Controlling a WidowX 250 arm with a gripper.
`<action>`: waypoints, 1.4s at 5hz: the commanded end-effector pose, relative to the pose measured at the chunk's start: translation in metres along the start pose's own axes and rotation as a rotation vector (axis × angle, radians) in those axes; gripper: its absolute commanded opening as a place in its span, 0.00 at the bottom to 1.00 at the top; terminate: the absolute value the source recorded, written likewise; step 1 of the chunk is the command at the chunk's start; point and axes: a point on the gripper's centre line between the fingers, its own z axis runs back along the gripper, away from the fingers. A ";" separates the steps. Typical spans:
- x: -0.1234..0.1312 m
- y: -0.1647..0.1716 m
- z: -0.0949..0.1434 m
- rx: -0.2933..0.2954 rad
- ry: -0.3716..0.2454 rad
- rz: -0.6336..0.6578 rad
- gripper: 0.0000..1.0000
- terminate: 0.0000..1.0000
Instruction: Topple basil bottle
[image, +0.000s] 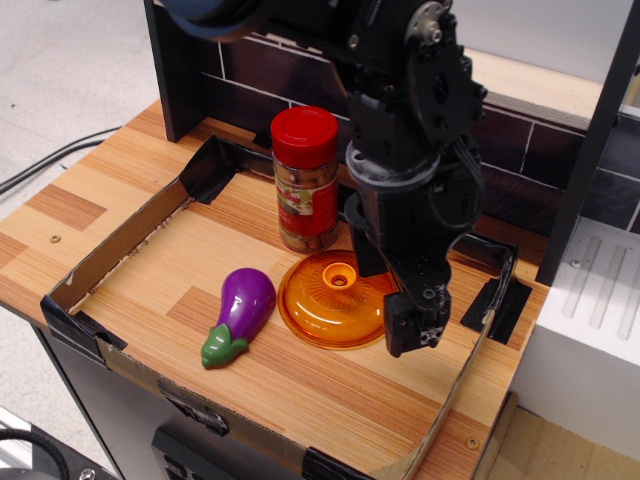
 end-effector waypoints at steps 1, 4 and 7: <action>0.000 0.000 0.000 0.000 0.000 0.000 1.00 0.00; -0.024 0.072 0.035 0.127 0.020 0.044 1.00 0.00; -0.044 0.116 0.041 0.210 0.045 0.125 1.00 0.00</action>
